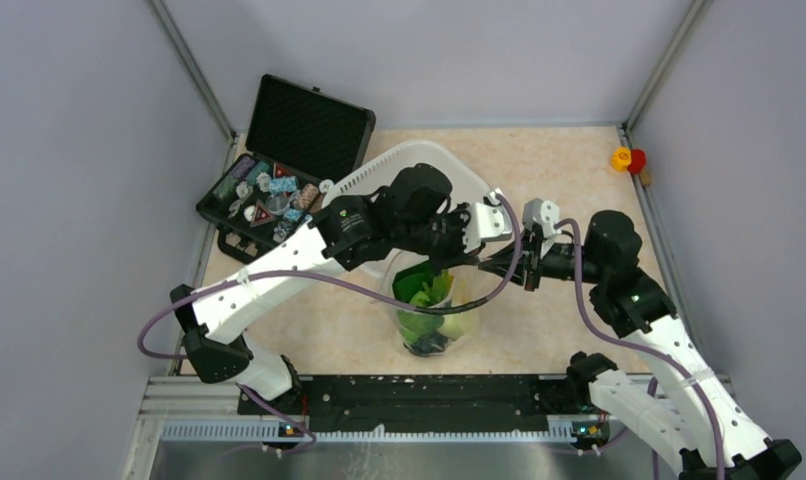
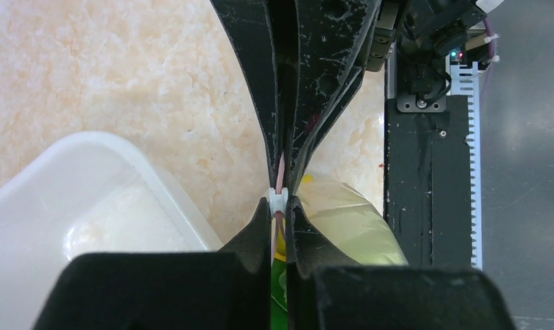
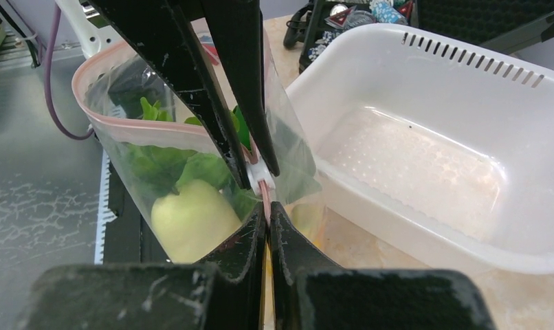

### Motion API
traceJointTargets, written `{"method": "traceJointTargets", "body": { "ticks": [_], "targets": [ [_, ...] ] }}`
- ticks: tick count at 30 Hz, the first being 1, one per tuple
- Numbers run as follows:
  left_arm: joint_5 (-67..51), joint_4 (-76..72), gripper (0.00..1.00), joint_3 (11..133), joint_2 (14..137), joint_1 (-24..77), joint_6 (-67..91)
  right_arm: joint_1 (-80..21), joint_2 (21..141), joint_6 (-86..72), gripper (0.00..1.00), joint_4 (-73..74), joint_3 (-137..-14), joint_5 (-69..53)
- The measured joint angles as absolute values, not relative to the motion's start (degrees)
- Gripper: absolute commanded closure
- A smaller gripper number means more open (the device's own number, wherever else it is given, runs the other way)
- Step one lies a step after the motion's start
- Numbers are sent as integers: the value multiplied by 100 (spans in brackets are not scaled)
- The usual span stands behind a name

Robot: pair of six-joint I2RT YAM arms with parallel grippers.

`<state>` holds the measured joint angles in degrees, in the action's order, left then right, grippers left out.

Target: Place the food in the zip-top bag and seal the zipper

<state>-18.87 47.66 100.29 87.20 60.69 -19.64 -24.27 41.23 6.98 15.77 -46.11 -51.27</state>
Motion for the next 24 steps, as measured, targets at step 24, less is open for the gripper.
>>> {"method": "traceJointTargets", "body": {
  "ticks": [24],
  "targets": [
    [-1688, 4886, 100, 9585, 8064, 6069, -1916, -2440, 3933, 628, 100, 1498, -4571, -5072]
  ]
}}
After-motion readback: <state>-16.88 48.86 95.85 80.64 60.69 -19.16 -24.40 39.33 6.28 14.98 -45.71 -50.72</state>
